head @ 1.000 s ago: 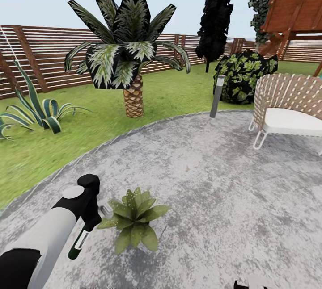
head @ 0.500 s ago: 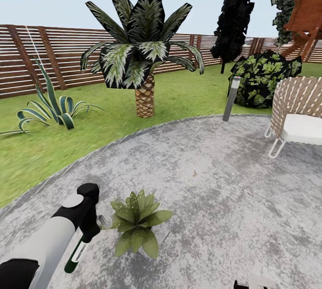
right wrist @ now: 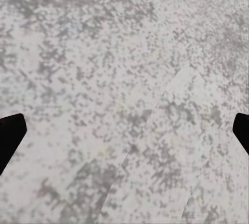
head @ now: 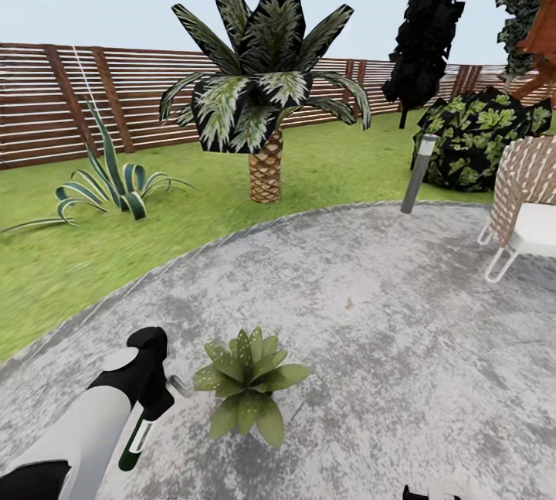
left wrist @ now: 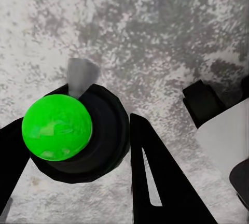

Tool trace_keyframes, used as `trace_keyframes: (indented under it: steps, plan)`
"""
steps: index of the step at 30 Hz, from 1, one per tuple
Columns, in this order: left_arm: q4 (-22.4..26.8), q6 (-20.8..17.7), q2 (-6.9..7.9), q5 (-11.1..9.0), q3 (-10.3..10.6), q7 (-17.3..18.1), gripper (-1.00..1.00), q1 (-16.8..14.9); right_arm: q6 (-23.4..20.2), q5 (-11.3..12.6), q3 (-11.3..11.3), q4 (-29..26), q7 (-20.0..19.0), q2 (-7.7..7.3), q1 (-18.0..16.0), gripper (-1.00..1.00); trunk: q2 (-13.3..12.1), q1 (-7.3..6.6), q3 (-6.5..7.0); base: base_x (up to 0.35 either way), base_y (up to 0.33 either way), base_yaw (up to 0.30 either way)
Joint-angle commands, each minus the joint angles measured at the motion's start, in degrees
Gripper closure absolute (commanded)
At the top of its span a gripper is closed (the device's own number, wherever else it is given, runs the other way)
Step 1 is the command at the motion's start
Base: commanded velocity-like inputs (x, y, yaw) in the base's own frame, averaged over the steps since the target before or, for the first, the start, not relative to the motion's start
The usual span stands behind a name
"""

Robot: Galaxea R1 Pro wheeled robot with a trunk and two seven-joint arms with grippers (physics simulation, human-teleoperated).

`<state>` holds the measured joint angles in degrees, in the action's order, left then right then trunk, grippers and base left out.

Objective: Pick up the pesticide atomizer in the garden and spray insectifuge to fully cover both potted plants in the garden.

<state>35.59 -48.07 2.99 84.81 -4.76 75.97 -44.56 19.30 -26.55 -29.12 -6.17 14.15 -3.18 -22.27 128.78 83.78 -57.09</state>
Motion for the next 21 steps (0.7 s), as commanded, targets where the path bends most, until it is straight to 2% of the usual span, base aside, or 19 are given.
trace_keyframes:
  steps: [1, 5, 12, 16, 21]
  plan:
    - [-0.04, -0.53, -0.07, 0.53, -0.22, 0.55, 1.00, -0.04, 0.21, -0.60, -0.41, 0.10, 0.18, 0.01, -0.06, -1.00, 0.02, -0.01, -0.05, 0.000, 0.000, 0.274]
    - [-0.33, -0.53, -0.13, 0.53, -0.19, 0.54, 1.00, -0.03, 0.21, -0.60, -0.41, 0.10, 0.19, 0.00, -0.06, -1.00, 0.02, -0.01, -0.05, 0.026, 0.000, 0.203]
    - [-0.43, -0.53, -0.33, 0.53, -0.16, 0.50, 1.00, 0.00, 0.21, -0.60, -0.41, 0.10, 0.18, -0.07, -0.06, -1.00, 0.02, -0.01, -0.05, 0.268, -0.047, 0.021]
    - [-0.50, -0.53, -0.49, 0.47, -0.16, 0.43, 1.00, 0.03, 0.21, -0.60, -0.41, 0.10, 0.21, -0.07, -0.06, -1.00, 0.02, -0.01, -0.05, 0.108, -0.156, 0.002]
    - [-0.50, -0.53, -1.80, 0.64, -0.06, 0.39, 1.00, 1.86, 0.21, -0.60, -0.41, 0.10, 0.22, -0.07, -0.06, -1.00, 0.02, -0.01, -0.05, 0.008, -0.014, 0.205]
